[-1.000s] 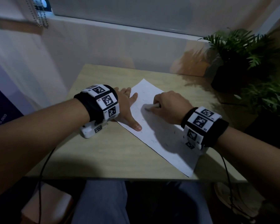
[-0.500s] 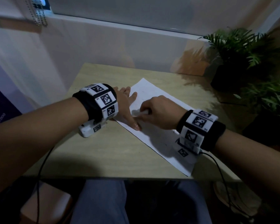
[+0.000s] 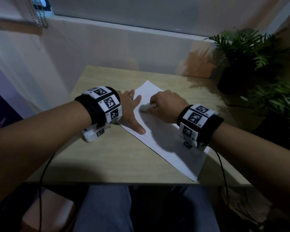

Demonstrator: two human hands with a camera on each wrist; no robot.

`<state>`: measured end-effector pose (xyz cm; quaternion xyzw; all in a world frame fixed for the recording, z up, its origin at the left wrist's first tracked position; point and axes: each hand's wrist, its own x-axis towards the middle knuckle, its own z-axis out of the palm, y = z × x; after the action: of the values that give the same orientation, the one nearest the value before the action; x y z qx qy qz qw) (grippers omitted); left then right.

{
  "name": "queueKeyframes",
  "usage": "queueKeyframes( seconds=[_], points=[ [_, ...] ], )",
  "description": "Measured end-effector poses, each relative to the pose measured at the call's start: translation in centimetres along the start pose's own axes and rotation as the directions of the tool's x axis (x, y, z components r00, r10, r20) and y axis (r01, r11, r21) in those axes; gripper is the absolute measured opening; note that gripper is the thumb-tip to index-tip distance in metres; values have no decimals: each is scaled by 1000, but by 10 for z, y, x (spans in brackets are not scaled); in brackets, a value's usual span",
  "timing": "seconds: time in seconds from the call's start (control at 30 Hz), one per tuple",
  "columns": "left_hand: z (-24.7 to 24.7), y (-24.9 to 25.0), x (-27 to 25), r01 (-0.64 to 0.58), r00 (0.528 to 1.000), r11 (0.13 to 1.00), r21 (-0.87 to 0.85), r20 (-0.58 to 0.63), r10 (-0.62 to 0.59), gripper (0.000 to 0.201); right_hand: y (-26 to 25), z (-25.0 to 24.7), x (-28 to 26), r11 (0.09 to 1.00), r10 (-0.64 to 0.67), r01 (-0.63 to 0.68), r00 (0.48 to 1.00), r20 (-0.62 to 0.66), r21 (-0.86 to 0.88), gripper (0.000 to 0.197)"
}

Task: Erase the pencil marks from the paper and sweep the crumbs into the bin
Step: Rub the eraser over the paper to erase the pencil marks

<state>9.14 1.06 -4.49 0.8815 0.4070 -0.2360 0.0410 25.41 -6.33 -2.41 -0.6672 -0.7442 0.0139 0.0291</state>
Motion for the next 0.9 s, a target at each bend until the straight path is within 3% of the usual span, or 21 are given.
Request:
queueKeyframes(
  seconds=[0.07,0.17,0.23,0.37,0.43,0.53,0.6,0.7,0.77,0.9],
  points=[
    [1,2,1,5,1000,1000,13,-6,-5,150,-9,4,-5,999,-26,25,999,-25,-48,41],
    [3,3,3,20,999,999,33,-41,-18,153,-19,7,-10,988,-116,107,990,78,111,40],
    [3,1,4,1,1000,1000,12,-26,-1,153,-10,3,-2,985,-110,94,988,106,144,47],
    [1,-4,4,-3,1000,1000,-8,18,4,158,3,1,1,999,8,-8,1000,3,-44,50],
    [1,-4,5,-6,1000,1000,6,17,6,156,-5,5,-7,995,-60,59,998,-14,-76,42],
    [2,-3,5,-9,1000,1000,18,0,9,153,-6,2,-8,982,-176,167,978,113,84,47],
    [2,-3,4,-11,1000,1000,10,-2,11,152,8,-4,0,988,-131,118,983,132,97,52],
    [1,-3,3,-10,1000,1000,6,10,10,152,20,-2,3,1000,-7,8,999,44,-26,50],
    [0,-4,3,-7,1000,1000,2,21,7,155,14,3,-7,996,-67,67,998,12,-64,45],
    [0,-3,4,-10,1000,1000,16,26,10,158,10,-1,-19,979,-201,198,976,85,44,42]
  ],
)
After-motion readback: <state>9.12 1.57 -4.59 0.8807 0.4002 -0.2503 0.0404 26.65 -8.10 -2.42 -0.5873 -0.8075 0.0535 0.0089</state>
